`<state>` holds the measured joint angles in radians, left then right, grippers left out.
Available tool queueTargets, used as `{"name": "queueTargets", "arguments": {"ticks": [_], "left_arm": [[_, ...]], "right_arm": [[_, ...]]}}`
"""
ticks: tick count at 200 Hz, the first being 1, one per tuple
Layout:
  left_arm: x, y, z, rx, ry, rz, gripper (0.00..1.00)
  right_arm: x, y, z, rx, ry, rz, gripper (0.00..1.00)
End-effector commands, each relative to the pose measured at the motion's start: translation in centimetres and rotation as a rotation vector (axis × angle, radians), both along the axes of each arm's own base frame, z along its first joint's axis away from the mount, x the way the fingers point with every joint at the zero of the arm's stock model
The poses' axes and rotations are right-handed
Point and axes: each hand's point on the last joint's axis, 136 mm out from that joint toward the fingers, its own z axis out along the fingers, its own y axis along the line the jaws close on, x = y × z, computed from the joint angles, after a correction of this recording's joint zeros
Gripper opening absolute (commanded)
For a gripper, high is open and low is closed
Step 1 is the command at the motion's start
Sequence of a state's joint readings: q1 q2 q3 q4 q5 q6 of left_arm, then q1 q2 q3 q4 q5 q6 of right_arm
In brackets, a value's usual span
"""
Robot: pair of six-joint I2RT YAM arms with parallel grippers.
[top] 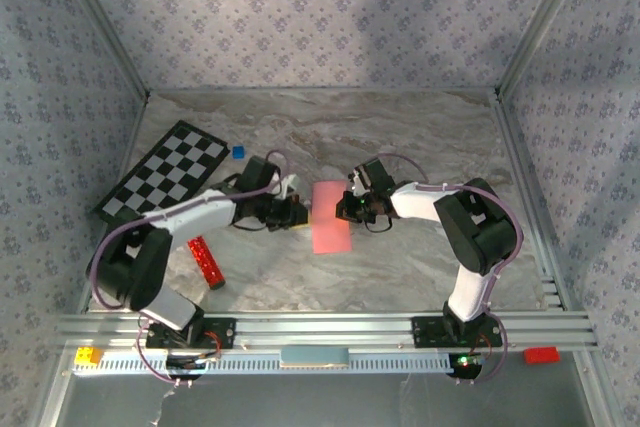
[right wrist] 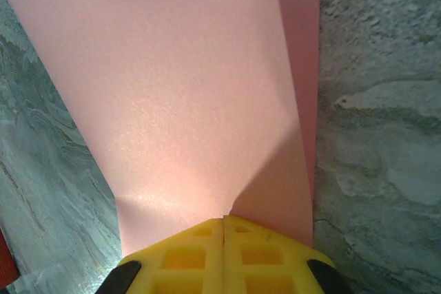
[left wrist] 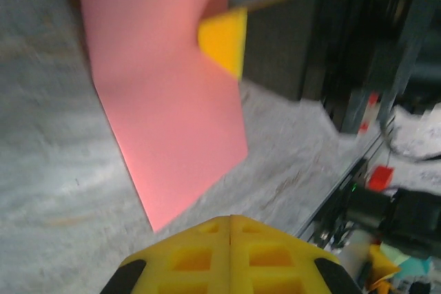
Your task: Fold a paper plane with a square sheet of paper (pick it up from the middle)
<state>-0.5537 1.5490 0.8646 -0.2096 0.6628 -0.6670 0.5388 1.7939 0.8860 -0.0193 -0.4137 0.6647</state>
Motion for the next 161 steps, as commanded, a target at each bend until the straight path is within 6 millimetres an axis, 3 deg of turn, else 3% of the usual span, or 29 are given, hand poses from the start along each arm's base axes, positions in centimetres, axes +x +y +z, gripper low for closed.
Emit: {"name": "queueTargets", "arguments": {"ticks": [1,19,60,117,161], "left_arm": [[2.3,-0.7,0.3,-0.030,0.010,-0.025,0.00],[4.0,-1.4,0.2,-0.042,0.006,-0.026,0.00],[5.4,-2.6,-1.3,-0.048,0.032,-0.045,0.00],[5.6,-3.6,-3.6,-0.028,0.056,-0.069,0.00],[5.4,-2.6,-7.1,0.061,0.084,-0.050,0.00]], "right_arm": [[-3.9,-4.4,-5.0,-0.199,0.180,-0.034,0.00],[-3.7,-4.3,-4.8,-0.197,0.178,-0.034,0.00],[-3.8,-4.2,-4.8,-0.192,0.179,-0.034,0.00],[-3.9,-4.1,-5.2,-0.200,0.188,-0.031,0.00],[-4.0,-4.1,-5.3,-0.204,0.192,-0.031,0.00]]}}
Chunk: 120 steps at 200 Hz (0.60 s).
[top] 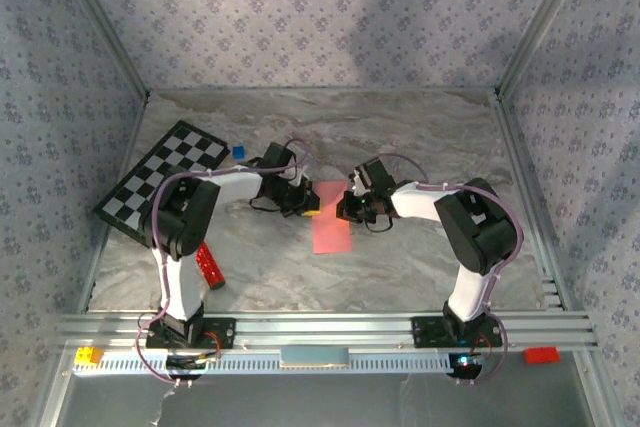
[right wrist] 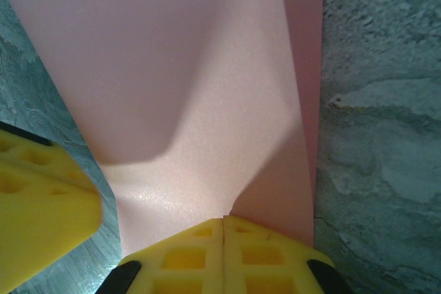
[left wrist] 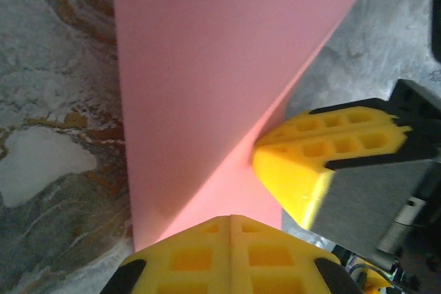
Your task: Fold a paper plane with a square sheet of paper (pick it up from the middle)
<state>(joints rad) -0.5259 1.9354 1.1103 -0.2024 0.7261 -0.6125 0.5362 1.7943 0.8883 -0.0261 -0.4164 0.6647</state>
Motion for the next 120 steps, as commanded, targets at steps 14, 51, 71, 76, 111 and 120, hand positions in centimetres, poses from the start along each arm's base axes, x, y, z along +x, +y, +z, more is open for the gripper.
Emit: {"name": "queueTargets", "arguments": {"ticks": [14,51,71,76,111,120], "left_arm": [[-0.1,1.0,-2.9,0.087,-0.008,-0.012,0.00],[-0.1,2.0,-3.5,0.100,0.032,-0.009,0.00],[0.7,1.1,-1.4,0.053,0.016,-0.003,0.00],[1.1,0.9,-0.8,0.040,0.006,0.002,0.00],[3.1,-0.3,1.8,-0.011,-0.042,0.040,0.00],[3.4,-0.4,1.5,-0.002,-0.045,0.046,0.00]], "right_arm": [[-4.0,-4.1,-5.4,-0.204,0.188,-0.032,0.00],[-4.3,-4.1,-5.7,-0.212,0.196,-0.028,0.00],[-4.3,-4.2,-5.7,-0.214,0.194,-0.033,0.00],[-4.2,-4.1,-5.7,-0.212,0.192,-0.034,0.00],[-4.0,-3.9,-5.5,-0.211,0.186,-0.032,0.00],[-4.0,-3.9,-5.5,-0.212,0.188,-0.031,0.00]]}}
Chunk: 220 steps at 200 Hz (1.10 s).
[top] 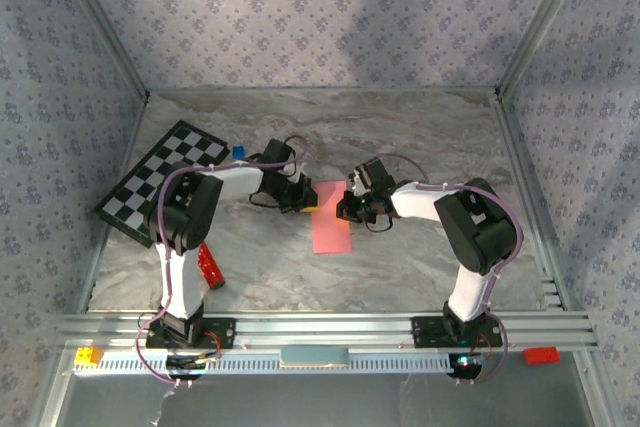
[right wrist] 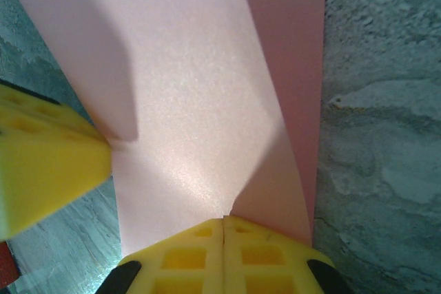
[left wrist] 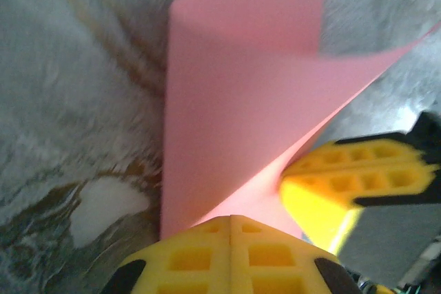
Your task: Fold a paper plane with a square sheet of paper (pick it up from the middle)
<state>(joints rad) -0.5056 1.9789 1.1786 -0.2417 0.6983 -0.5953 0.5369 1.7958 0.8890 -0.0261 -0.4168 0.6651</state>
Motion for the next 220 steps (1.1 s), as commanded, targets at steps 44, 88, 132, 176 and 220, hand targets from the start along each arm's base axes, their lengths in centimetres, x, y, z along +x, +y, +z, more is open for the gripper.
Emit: {"name": "queueTargets", "arguments": {"ticks": [44,88,132,176,220], "left_arm": [[1.0,0.1,-1.5,0.031,0.015,0.027,0.00],[0.6,1.2,-4.0,0.098,0.061,0.064,0.00],[1.9,0.1,-0.8,0.037,0.018,0.064,0.00],[3.3,-0.6,0.1,0.024,-0.007,0.048,0.00],[2.8,0.6,-3.2,0.095,0.026,0.052,0.00]], "right_arm": [[-3.9,-3.8,-5.2,-0.219,0.181,-0.029,0.00],[-4.1,-4.0,-5.4,-0.224,0.184,-0.031,0.00],[-3.9,-3.9,-5.1,-0.221,0.180,-0.031,0.00],[-4.0,-4.0,-5.2,-0.226,0.182,-0.031,0.00],[-4.2,-4.0,-5.2,-0.226,0.179,-0.034,0.00]]}}
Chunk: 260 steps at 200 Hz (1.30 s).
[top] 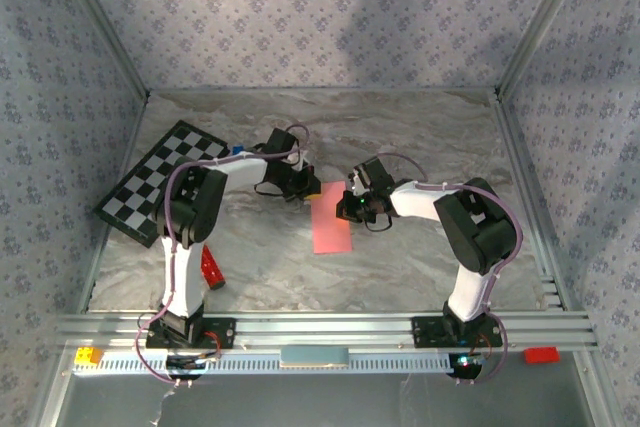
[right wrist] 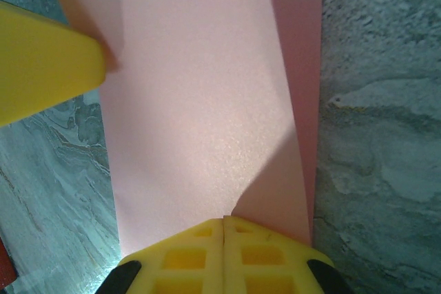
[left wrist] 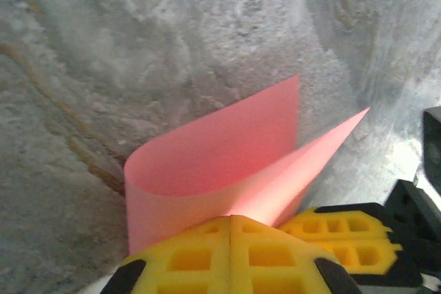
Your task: Fold a paper plane with a square sheet of paper (pick it up from the middle)
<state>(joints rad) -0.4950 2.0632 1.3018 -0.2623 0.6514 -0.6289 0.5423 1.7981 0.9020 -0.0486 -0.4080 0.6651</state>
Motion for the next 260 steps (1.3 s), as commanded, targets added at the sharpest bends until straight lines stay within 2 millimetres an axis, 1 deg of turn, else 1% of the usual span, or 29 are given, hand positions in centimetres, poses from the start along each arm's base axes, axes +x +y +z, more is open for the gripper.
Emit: {"name": "queueTargets", "arguments": {"ticks": [1,24,42,59,88,106,127,150,182,204,225,260], "left_arm": [[-0.5,1.1,-2.9,0.068,0.040,-0.002,0.00],[-0.7,1.7,-4.3,0.101,0.048,0.004,0.00],[-0.6,1.8,-4.4,0.104,0.046,0.008,0.00],[-0.2,1.3,-3.4,0.075,0.038,0.006,0.00],[0.6,0.5,-0.8,0.025,-0.009,-0.008,0.00],[0.9,0.2,-0.1,0.007,-0.025,-0.021,0.00],[0.8,0.2,-1.0,0.015,-0.017,-0.029,0.00],[0.8,1.1,-2.5,0.027,0.002,-0.002,0.00],[1.2,2.0,-3.5,0.042,0.019,0.055,0.00],[1.9,2.7,-3.2,0.046,0.004,0.105,0.00],[2.6,2.7,-2.6,0.035,-0.003,0.133,0.00],[3.5,3.7,-3.1,0.084,0.020,0.202,0.00]], "right_arm": [[-4.1,-4.1,-5.2,-0.214,0.172,-0.035,0.00],[-4.2,-4.1,-5.3,-0.216,0.174,-0.033,0.00],[-4.3,-4.1,-5.3,-0.217,0.175,-0.033,0.00],[-4.2,-4.2,-5.3,-0.218,0.175,-0.033,0.00],[-4.2,-4.2,-5.2,-0.218,0.171,-0.033,0.00],[-4.1,-4.1,-5.2,-0.217,0.173,-0.033,0.00],[-4.1,-4.1,-5.2,-0.218,0.172,-0.032,0.00],[-4.2,-4.2,-5.4,-0.220,0.174,-0.032,0.00],[-4.4,-4.3,-5.7,-0.218,0.179,-0.035,0.00],[-4.6,-4.3,-5.8,-0.220,0.181,-0.033,0.00],[-4.6,-4.3,-5.9,-0.218,0.182,-0.035,0.00],[-4.7,-4.4,-6.0,-0.219,0.184,-0.035,0.00]]}}
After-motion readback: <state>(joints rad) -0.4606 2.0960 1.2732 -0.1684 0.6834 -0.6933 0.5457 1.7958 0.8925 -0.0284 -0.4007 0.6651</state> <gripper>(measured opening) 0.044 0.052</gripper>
